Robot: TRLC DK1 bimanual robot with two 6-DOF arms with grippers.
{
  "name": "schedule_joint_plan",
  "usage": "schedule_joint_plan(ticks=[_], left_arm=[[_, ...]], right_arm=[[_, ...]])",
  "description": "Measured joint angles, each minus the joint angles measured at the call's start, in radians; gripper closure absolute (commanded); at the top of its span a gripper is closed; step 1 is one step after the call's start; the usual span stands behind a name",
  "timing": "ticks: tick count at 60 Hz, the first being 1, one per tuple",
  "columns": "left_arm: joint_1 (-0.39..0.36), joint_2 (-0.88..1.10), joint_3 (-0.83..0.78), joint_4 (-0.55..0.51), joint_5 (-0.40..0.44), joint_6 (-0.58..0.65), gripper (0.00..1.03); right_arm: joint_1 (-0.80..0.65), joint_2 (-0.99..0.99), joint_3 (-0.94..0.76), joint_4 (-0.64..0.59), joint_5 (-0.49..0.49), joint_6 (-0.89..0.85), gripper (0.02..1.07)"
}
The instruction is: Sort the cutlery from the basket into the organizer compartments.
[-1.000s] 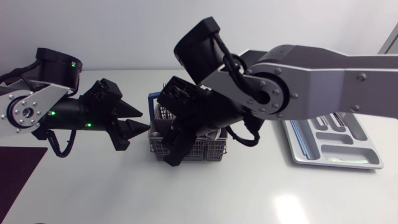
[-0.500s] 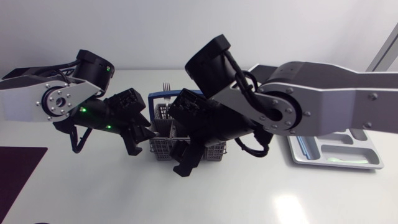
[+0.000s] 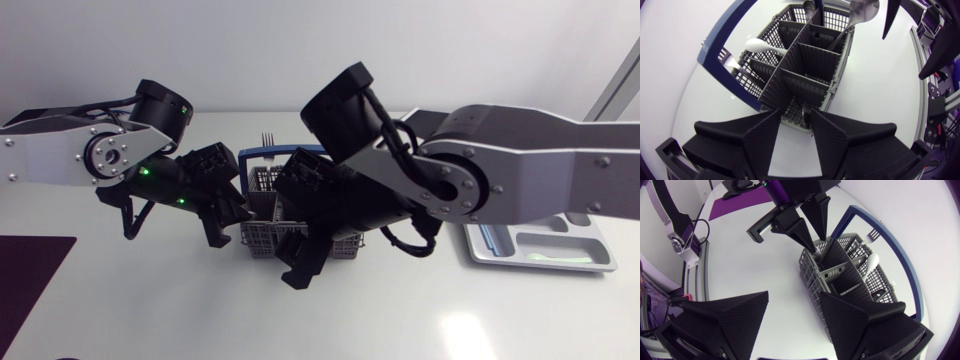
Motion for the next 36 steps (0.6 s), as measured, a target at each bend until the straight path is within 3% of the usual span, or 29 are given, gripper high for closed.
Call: schedule_joint_plan(ticks=[9,36], left_arm=[[0.000,0.014,0.012,-0.011,-0.001,0.005,0.68],[-0.034,0.079,0.107,-0.132,-0.001,0.027,0.96]], right_arm=[[0.000,-0.004,-0.012,-0.001,-0.004,0.003,0.32],[-0.008,-0.032,-0.027,0.002,-0.008,0.003,0.32]])
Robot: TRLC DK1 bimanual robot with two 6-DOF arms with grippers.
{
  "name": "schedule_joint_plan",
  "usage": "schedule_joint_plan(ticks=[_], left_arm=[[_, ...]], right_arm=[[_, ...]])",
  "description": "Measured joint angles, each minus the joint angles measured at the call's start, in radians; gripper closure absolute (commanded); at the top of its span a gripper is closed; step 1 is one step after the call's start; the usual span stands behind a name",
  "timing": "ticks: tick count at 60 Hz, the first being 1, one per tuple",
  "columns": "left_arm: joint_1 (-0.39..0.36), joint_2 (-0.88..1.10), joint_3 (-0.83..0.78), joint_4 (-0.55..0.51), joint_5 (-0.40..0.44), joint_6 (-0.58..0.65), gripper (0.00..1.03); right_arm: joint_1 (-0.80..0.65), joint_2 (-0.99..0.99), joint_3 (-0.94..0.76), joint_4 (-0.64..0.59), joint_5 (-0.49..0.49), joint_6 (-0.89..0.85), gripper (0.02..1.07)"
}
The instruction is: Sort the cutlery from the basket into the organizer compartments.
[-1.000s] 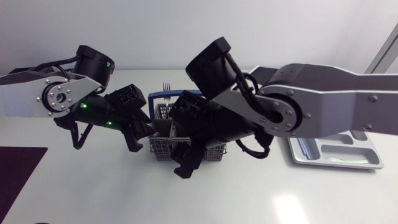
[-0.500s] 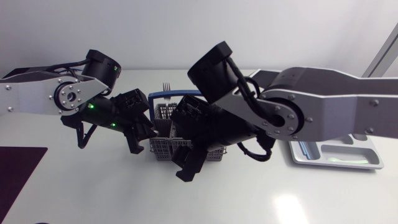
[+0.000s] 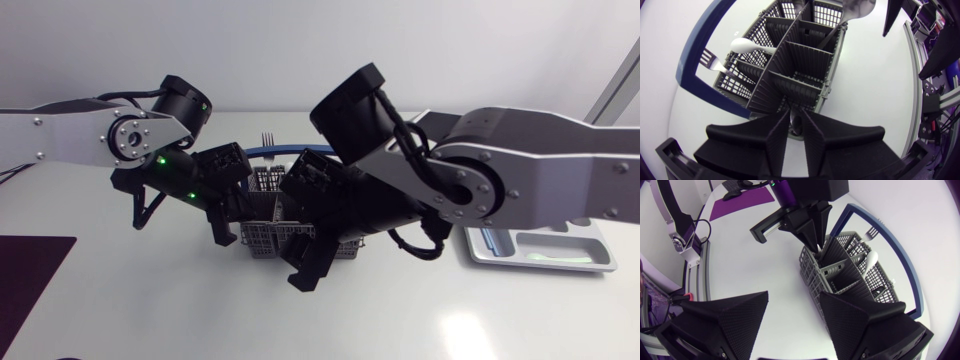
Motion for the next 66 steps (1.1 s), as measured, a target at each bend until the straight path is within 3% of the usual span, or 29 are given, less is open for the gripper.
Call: schedule_joint_plan(ticks=[27,54,66], left_arm=[[-0.064,0.030,0.058,-0.046,-0.097,-0.001,1.00],[-0.076,0.059,0.099,-0.107,-0.122,-0.001,1.00],[-0.075,0.061,0.108,-0.132,-0.130,0.000,0.91]], right_arm=[[-0.006,-0.041,-0.021,0.004,0.000,0.000,0.30],[-0.006,-0.054,-0.048,0.004,-0.003,0.000,0.30],[-0.006,-0.054,-0.048,0.004,-0.003,0.000,0.30]])
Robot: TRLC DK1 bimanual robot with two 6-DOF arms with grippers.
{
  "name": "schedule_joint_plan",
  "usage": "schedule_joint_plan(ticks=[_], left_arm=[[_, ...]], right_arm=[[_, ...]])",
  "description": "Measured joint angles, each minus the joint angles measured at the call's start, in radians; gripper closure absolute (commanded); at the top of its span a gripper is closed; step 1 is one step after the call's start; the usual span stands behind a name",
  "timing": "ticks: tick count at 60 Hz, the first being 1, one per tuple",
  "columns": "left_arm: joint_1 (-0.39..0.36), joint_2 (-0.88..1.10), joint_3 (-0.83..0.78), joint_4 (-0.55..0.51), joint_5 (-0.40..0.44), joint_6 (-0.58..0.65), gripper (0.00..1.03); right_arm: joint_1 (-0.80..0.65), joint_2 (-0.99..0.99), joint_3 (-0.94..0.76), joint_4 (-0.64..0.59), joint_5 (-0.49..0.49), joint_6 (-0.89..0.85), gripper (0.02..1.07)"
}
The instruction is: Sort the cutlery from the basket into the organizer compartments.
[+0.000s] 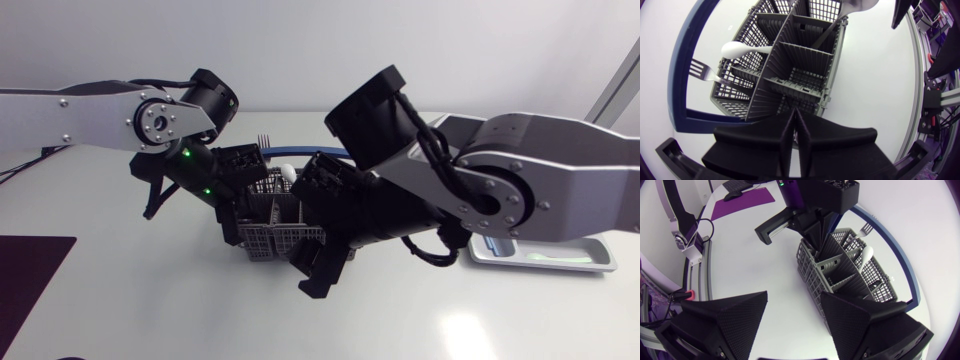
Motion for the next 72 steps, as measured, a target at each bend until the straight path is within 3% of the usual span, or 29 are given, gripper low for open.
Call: schedule_joint_plan(ticks=[43,56,72], left_arm=[[0.011,0.017,0.082,-0.129,-0.074,0.000,0.89],[0.014,0.027,0.097,-0.147,-0.078,-0.019,0.75],[0.011,0.069,0.122,-0.177,-0.105,-0.054,0.70]], right_arm=[[0.000,-0.039,-0.026,0.000,-0.001,0.000,0.30],[0.000,-0.050,-0.031,0.000,-0.001,0.000,0.30],[0.000,-0.067,-0.031,0.000,-0.001,0.000,0.30]])
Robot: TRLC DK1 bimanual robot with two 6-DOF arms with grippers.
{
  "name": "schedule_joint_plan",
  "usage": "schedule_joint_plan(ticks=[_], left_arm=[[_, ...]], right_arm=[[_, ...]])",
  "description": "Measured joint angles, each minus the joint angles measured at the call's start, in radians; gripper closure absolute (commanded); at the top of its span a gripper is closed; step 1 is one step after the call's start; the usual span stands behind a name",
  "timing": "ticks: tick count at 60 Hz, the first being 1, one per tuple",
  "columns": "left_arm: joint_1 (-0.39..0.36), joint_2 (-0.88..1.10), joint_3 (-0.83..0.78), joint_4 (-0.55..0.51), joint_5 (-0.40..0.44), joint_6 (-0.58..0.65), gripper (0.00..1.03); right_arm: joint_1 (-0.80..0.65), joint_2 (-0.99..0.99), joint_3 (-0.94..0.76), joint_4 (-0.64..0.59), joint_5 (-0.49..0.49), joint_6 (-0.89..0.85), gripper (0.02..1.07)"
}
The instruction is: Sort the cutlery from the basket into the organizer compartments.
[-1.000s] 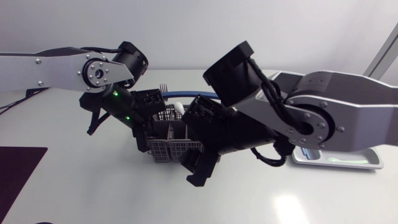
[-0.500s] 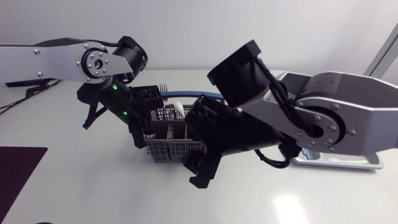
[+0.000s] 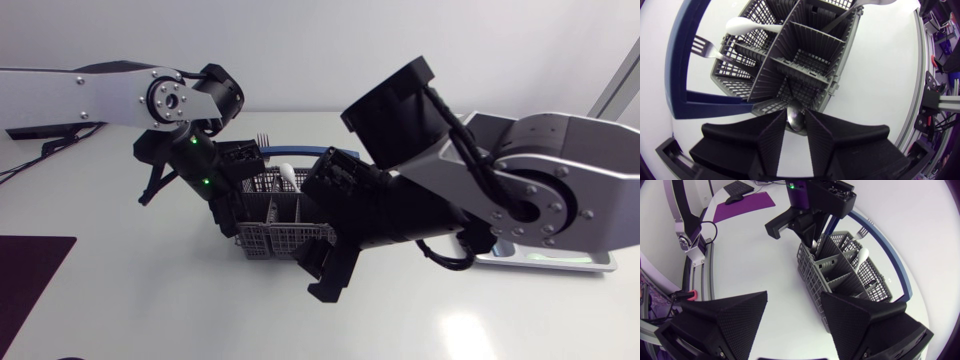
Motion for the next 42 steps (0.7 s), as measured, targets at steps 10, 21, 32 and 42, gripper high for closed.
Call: schedule_joint_plan(ticks=[10,21,32,42], left_arm=[[-0.006,0.023,0.029,-0.030,-0.020,-0.007,0.71],[-0.015,0.045,0.059,-0.075,-0.026,-0.019,0.84],[-0.040,0.051,0.067,-0.097,-0.029,-0.026,0.95],[-0.053,0.051,0.069,-0.119,-0.026,-0.039,1.00]], right_arm=[[0.000,-0.005,-0.002,0.000,0.000,0.000,0.30],[0.000,-0.013,-0.002,0.000,0.000,0.000,0.30],[0.000,-0.021,-0.002,0.000,0.000,0.000,0.30],[0.000,-0.029,-0.006,0.000,0.000,0.000,0.30]])
